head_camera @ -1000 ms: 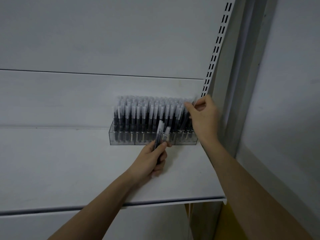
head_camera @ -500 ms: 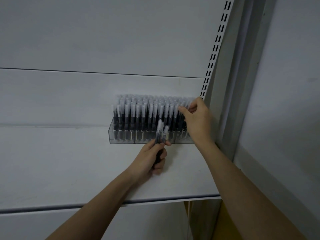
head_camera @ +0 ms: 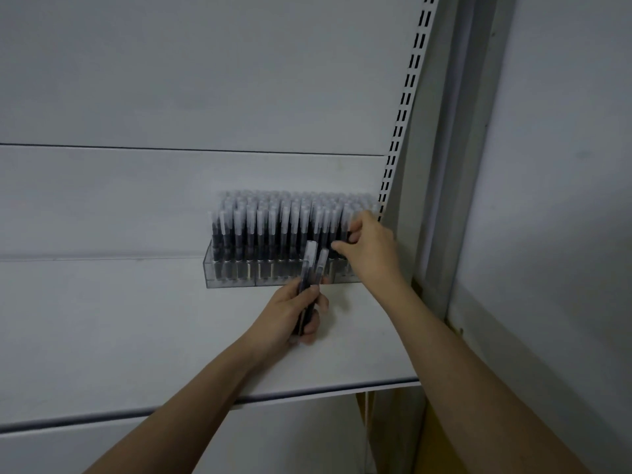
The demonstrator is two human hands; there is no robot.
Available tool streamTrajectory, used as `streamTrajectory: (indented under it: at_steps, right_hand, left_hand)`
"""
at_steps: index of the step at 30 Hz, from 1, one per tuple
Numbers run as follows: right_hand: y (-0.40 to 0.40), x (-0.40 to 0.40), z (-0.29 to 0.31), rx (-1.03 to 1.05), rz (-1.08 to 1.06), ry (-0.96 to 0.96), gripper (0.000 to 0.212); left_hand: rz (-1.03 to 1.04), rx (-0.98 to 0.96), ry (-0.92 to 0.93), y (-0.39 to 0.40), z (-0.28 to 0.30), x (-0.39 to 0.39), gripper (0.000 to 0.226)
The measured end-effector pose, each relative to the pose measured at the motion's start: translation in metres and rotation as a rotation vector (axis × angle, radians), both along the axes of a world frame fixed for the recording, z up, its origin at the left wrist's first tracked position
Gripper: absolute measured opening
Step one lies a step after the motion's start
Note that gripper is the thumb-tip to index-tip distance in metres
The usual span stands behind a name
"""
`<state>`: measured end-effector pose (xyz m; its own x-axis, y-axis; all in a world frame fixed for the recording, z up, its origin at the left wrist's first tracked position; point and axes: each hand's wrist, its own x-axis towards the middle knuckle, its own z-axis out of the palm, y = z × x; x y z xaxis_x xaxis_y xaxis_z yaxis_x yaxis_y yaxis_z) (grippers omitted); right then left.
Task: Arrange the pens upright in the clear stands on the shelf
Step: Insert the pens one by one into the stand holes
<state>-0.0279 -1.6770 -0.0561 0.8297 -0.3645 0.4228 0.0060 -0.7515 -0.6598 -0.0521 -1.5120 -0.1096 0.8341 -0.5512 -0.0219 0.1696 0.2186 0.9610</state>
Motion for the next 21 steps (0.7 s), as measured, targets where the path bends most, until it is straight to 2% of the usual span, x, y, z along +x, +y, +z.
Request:
streamTrajectory:
  at_steps: [3, 5, 7, 11, 13, 16, 18, 21]
  right_hand:
    - [0.005, -0.015, -0.01, 0.172, 0.029, 0.01, 0.024]
    - [0.009, -0.025, -0.013, 0.388, 0.201, 0.105, 0.024]
    - [0.01, -0.03, -0.012, 0.557, 0.327, 0.183, 0.013]
    - [-0.007, -0.031, 0.009, 0.691, 0.258, 0.081, 0.019]
    - [-0.017, -0.031, 0.022, 0.669, 0.134, -0.075, 0.023]
    - [-0.029, -0.024, 0.031, 0.468, -0.018, -0.283, 0.026]
    - [-0.031, -0.018, 0.032, 0.36, -0.049, -0.322, 0.025]
    - [-0.029, -0.01, 0.029, 0.31, -0.048, -0.336, 0.025]
  left_hand:
    - [-0.005, -0.042, -0.028, -0.002, 0.002, -0.001, 0.015]
    - [-0.024, -0.069, -0.036, -0.004, 0.004, 0.0, 0.019]
    - [-0.052, -0.053, -0.048, -0.007, 0.005, 0.002, 0.024]
    - [-0.06, -0.061, 0.004, -0.011, 0.006, 0.007, 0.022]
    - [-0.028, -0.047, 0.011, -0.011, 0.003, 0.01, 0.022]
    - [0.029, 0.005, -0.031, -0.01, 0.001, 0.009, 0.024]
    - [0.055, 0.072, -0.102, -0.01, 0.001, 0.009, 0.024]
    - [0.062, 0.156, -0.192, -0.009, 0.002, 0.01, 0.025]
